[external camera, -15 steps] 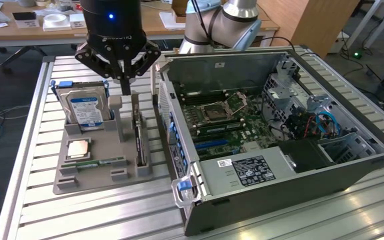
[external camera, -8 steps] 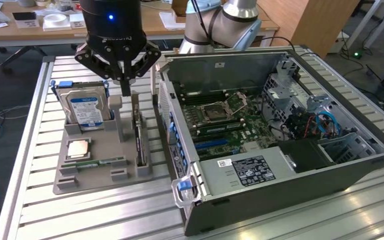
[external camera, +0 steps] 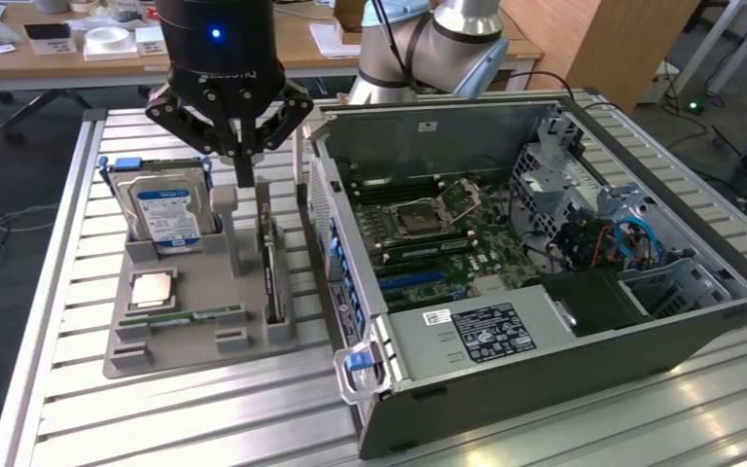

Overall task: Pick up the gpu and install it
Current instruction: 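Pick up the gpu and move the gpu toward the slot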

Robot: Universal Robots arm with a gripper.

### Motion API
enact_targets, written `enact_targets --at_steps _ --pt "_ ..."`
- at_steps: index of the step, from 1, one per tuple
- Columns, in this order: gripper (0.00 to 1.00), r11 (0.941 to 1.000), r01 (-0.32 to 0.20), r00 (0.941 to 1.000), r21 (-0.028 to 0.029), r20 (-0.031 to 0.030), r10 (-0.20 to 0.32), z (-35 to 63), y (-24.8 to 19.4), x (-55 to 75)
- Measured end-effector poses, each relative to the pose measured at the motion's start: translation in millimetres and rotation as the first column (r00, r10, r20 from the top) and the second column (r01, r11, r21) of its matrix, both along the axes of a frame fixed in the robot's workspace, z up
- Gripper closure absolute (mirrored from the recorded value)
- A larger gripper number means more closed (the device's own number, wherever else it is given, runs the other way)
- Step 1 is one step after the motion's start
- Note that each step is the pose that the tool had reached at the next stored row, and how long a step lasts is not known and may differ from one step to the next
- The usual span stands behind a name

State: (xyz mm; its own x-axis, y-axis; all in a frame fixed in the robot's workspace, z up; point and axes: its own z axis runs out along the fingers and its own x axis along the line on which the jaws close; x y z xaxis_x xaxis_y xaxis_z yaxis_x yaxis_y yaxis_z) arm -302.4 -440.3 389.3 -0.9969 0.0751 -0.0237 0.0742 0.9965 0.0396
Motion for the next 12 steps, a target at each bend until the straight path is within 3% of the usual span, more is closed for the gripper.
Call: enact_targets --at_steps 4,6,9,10,12 --pt "0.83 1.0000 0.000 1.0000 0.0000 0.0000 0.000 0.0 0.0 0.0" --pt "0.71 1.0000 0.000 1.0000 0.0000 0.0000 0.000 0.0 0.0 0.0" --pt "0.65 1.0000 0.000 1.0000 0.0000 0.0000 0.000 0.0 0.0 0.0" --pt "0.58 1.0000 0.000 1.0000 0.0000 0.0000 0.000 0.0 0.0 0.0" --pt "0.58 1.0000 0.000 1.0000 0.0000 0.0000 0.000 0.0 0.0 0.0"
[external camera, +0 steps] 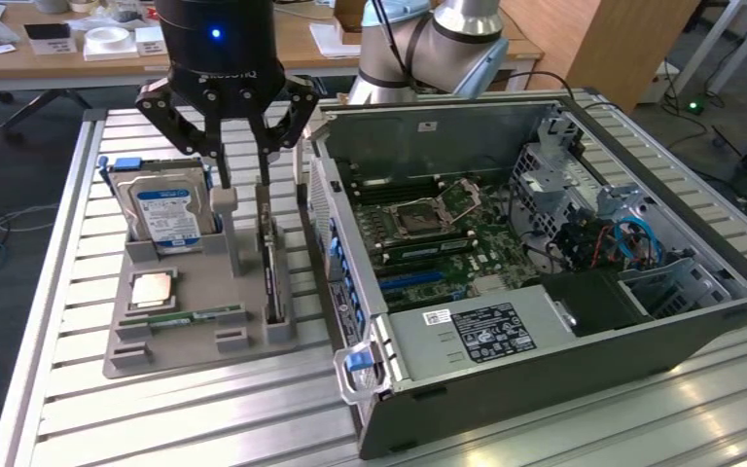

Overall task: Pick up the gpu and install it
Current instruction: 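Pick up the gpu and move the gpu toward the slot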

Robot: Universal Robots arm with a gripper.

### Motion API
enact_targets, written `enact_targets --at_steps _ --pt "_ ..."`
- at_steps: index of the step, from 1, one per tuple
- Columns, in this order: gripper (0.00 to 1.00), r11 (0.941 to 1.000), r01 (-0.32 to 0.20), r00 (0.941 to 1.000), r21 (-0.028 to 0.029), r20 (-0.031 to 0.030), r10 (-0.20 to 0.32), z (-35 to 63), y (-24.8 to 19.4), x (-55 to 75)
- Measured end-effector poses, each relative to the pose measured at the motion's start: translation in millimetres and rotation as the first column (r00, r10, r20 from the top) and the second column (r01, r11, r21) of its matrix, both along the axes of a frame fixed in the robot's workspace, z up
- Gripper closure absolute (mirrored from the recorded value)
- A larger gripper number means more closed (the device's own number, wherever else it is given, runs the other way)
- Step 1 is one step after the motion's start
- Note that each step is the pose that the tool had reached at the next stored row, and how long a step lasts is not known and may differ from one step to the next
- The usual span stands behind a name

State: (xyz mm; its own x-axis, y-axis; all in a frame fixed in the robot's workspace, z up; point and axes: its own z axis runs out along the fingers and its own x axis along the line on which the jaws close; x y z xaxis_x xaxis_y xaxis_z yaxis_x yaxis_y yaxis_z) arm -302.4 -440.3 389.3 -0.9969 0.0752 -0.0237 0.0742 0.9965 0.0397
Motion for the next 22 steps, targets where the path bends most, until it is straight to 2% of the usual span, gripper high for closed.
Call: enact_targets --at_steps 15,22 --pt "0.58 1.0000 0.000 1.0000 0.0000 0.0000 0.000 0.0 0.0 0.0" --pt "0.58 1.0000 0.000 1.0000 -0.0001 0.0000 0.000 -5.0 0.0 0.0"
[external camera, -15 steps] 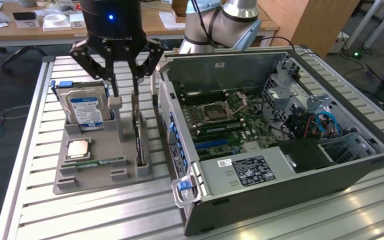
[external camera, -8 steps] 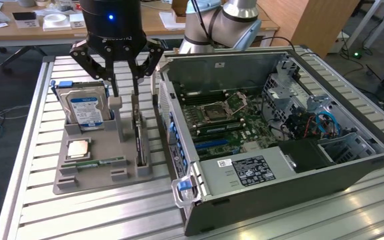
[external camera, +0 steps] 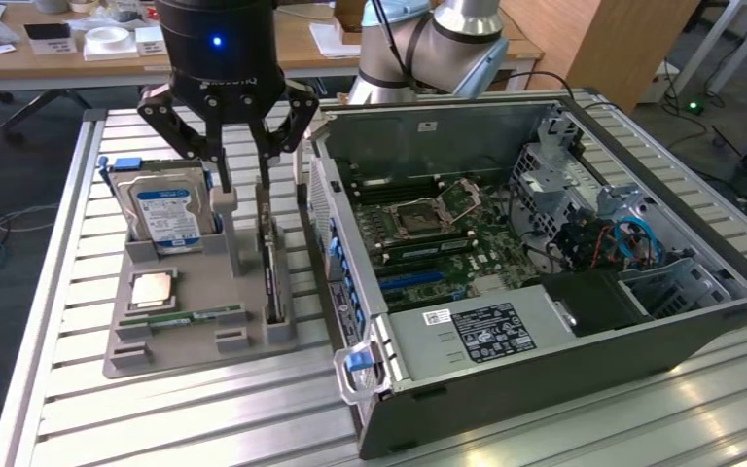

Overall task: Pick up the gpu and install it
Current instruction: 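Pick up the gpu and move the gpu toward the slot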

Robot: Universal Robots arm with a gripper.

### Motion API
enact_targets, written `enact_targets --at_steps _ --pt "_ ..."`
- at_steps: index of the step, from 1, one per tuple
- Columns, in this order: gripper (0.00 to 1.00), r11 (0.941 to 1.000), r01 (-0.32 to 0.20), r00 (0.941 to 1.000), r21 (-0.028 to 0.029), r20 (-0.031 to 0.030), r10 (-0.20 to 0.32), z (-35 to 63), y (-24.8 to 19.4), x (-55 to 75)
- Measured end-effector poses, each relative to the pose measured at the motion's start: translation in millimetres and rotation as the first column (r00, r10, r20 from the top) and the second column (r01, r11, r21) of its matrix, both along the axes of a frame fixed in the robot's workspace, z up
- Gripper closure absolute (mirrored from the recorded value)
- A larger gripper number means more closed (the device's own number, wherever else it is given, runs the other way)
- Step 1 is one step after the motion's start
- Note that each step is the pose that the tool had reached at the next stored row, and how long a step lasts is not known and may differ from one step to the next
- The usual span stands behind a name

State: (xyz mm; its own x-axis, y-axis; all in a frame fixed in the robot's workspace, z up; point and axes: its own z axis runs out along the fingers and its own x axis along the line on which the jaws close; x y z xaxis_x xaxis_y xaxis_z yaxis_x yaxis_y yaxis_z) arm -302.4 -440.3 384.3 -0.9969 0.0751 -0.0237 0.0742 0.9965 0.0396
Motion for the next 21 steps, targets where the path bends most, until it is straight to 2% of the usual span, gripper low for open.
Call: enact_targets --at_steps 21 --pt "0.58 1.0000 0.000 1.0000 0.0000 0.0000 0.000 -8.9 0.0 0.0"
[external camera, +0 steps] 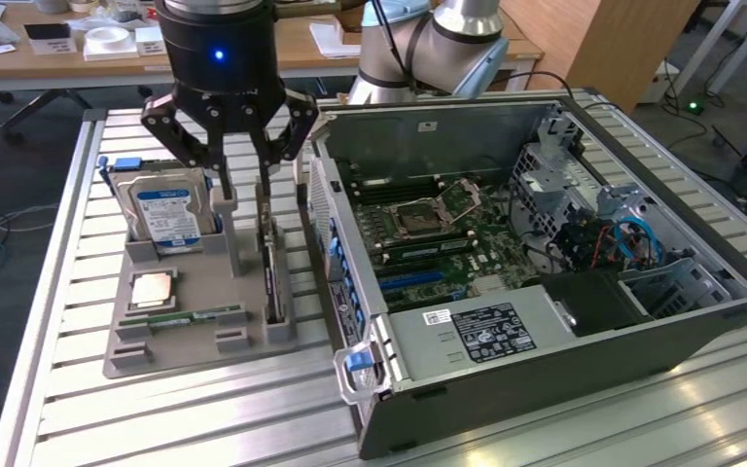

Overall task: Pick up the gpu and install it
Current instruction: 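Pick up the gpu and move the gpu toward the slot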

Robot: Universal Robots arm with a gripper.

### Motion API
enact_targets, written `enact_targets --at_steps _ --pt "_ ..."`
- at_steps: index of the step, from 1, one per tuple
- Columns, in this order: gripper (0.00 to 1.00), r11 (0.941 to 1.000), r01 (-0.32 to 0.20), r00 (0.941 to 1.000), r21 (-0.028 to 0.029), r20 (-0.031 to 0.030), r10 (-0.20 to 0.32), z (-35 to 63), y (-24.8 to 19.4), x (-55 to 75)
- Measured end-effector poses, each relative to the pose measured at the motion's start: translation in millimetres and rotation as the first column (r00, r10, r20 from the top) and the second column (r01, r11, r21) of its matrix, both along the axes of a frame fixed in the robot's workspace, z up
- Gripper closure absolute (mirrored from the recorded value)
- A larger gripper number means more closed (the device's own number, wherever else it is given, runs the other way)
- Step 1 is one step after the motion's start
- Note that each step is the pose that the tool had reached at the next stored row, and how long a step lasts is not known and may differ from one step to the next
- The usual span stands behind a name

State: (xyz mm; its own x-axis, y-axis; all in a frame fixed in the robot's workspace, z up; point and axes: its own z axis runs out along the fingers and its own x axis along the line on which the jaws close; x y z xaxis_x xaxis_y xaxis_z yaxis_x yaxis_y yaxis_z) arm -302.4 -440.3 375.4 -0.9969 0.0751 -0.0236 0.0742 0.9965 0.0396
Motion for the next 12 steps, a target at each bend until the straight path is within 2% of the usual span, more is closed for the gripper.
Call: enact_targets --at_steps 4,12 --pt "0.58 1.0000 0.000 1.0000 0.0000 0.0000 0.000 -3.8 0.0 0.0" --pt "0.58 1.0000 0.000 1.0000 0.0001 0.0001 0.000 -5.1 0.0 0.0"
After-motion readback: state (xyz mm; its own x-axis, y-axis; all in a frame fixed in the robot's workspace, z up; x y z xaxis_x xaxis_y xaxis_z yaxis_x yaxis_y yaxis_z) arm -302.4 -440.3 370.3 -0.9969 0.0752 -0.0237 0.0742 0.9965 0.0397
